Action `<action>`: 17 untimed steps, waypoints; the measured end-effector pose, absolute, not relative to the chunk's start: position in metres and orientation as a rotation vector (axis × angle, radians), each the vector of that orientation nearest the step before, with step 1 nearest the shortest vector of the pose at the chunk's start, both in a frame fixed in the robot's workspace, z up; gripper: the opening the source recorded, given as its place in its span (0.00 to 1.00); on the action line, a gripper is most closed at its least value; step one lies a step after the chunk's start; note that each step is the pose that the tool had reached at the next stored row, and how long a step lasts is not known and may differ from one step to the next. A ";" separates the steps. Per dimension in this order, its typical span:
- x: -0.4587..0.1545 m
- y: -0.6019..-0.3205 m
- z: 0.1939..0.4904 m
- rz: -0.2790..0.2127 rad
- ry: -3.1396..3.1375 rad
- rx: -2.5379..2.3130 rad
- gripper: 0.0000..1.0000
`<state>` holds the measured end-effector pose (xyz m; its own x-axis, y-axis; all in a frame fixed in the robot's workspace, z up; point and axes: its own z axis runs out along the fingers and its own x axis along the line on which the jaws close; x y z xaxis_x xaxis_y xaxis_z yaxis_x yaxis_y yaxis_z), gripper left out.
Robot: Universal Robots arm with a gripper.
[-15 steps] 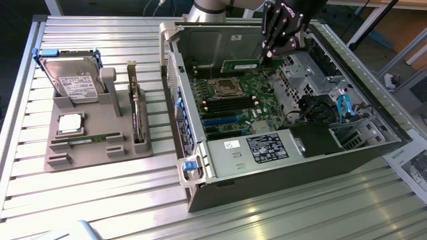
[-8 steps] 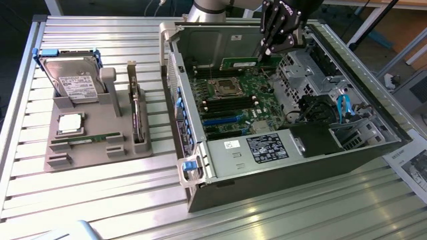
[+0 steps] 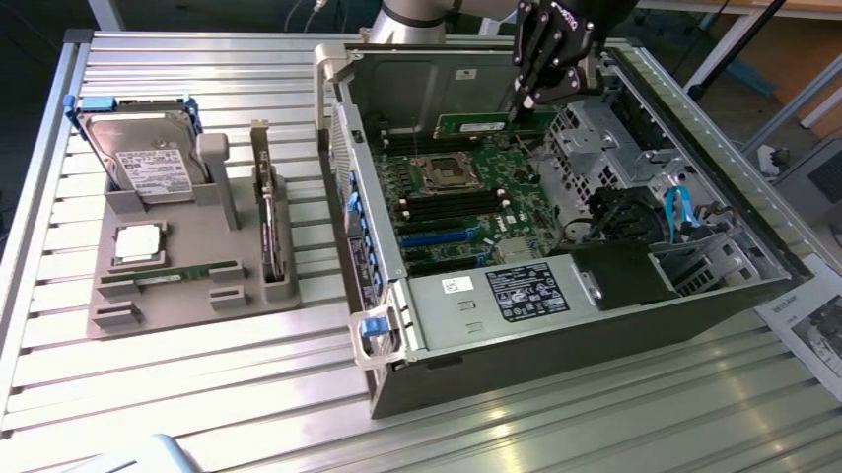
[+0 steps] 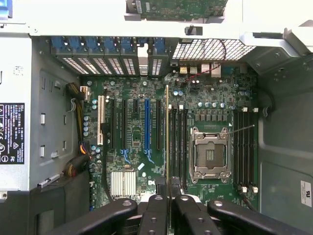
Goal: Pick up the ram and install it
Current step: 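Insert the ram into the slot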
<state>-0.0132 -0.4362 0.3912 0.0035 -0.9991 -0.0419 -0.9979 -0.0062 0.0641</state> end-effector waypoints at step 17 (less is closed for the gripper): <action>-0.013 -0.436 0.366 -0.117 -2.204 2.214 0.12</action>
<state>-0.0132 -0.4363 0.3665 0.0034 -0.9991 -0.0420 -0.9979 -0.0061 0.0638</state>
